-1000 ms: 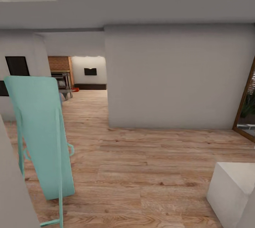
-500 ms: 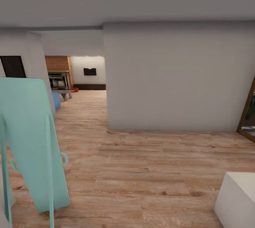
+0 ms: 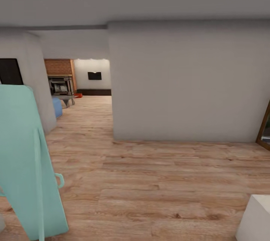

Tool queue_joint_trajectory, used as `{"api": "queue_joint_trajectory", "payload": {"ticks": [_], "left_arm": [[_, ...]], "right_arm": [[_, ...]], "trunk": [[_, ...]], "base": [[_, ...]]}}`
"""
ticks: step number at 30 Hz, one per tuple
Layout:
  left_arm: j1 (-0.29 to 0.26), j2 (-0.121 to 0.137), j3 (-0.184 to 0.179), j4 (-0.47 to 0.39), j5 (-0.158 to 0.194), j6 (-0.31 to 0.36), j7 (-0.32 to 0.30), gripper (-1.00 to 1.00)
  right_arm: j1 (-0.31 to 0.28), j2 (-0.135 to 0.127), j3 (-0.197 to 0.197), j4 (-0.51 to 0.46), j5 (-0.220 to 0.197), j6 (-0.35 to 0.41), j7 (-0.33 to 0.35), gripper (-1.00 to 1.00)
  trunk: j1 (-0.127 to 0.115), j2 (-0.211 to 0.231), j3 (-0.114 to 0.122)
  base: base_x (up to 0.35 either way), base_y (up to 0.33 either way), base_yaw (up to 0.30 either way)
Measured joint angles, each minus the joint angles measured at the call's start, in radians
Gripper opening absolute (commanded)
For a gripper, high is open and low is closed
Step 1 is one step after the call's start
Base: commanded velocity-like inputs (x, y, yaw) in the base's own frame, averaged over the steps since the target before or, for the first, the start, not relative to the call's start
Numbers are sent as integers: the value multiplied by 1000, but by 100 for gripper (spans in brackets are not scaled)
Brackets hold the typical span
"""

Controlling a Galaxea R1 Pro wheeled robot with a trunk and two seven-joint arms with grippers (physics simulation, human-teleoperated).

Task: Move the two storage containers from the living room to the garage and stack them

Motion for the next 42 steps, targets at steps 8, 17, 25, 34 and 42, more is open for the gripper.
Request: {"api": "queue_joint_trajectory", "payload": {"ticks": [8,17,25,34,42], "left_arm": [[0,0,0,1,0,0,0,100],[0,0,0,0,0,0,0,100],[0,0,0,1,0,0,0,100],[0,0,0,1,0,0,0,100],[0,0,0,0,0,-1,0,100]], "right_arm": [[0,1,0,0,-1,1,-1,100],[0,2,0,0,-2,1,-9,100],[0,8,-2,0,-2,10,-16,100],[0,6,-3,0,-1,3,-16,100],[0,6,-3,0,-2,3,-13,100]], "trunk": [[0,0,0],[0,0,0],[0,0,0],[0,0,0],[0,0,0]], "base": [[322,0,0],[322,0,0],[322,0,0],[322,0,0],[322,0,0]]}}
